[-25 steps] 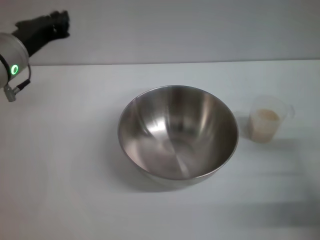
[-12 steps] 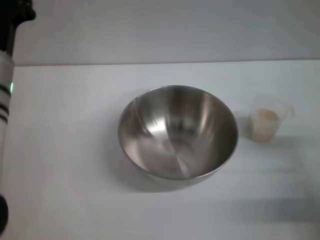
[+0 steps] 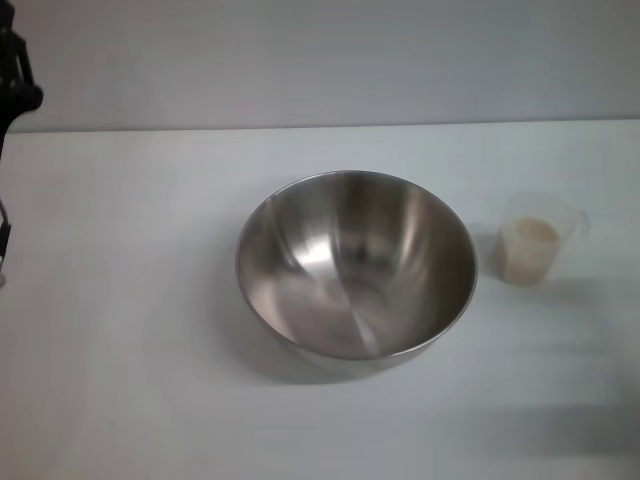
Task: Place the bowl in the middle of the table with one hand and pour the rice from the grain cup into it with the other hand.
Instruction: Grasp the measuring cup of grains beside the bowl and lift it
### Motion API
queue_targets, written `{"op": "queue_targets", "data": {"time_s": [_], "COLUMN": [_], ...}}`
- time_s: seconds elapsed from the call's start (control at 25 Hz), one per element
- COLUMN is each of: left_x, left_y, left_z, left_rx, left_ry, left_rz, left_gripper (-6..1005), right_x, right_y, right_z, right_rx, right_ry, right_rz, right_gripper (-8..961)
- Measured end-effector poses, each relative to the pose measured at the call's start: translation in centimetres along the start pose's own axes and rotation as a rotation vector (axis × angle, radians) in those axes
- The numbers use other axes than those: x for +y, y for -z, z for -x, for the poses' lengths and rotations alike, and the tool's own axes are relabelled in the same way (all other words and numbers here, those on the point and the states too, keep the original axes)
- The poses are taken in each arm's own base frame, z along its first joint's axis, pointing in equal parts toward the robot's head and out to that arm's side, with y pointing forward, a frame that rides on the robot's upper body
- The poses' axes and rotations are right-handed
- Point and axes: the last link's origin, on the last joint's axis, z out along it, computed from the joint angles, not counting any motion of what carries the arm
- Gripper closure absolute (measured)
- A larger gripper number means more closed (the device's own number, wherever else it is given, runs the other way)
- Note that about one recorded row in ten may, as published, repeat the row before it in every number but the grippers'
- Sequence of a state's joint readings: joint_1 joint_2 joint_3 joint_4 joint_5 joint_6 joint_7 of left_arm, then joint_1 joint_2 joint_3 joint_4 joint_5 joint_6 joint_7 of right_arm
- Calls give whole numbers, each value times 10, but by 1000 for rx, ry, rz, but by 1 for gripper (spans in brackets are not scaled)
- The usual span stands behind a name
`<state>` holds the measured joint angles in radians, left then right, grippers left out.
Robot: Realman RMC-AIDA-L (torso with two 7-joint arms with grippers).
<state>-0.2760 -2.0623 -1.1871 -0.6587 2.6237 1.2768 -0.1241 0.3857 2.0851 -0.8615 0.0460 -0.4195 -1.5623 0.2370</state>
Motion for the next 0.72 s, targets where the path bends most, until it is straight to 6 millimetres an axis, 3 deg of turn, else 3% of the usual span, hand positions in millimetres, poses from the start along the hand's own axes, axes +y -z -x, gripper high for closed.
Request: {"op": "queue_targets", "data": {"time_s": [0.16,0.28,0.72], "left_x": [-4,-14,-18], "left_y": [8,26,35], "left_z": [2,7,9], "left_rx": [-11,-51,-71], "left_ry": [11,7,0], "left_rz": [6,-17,-32], "left_gripper": [843,843,848], "right_x": [-2,-1,8], "right_y": [8,16,50], "right_z": [2,4,-3], "right_rx": [-15,-25,29], "right_ry": [0,-4,-47], "right_rz": [-6,-3,-12], "right_gripper": [292,292,291]}}
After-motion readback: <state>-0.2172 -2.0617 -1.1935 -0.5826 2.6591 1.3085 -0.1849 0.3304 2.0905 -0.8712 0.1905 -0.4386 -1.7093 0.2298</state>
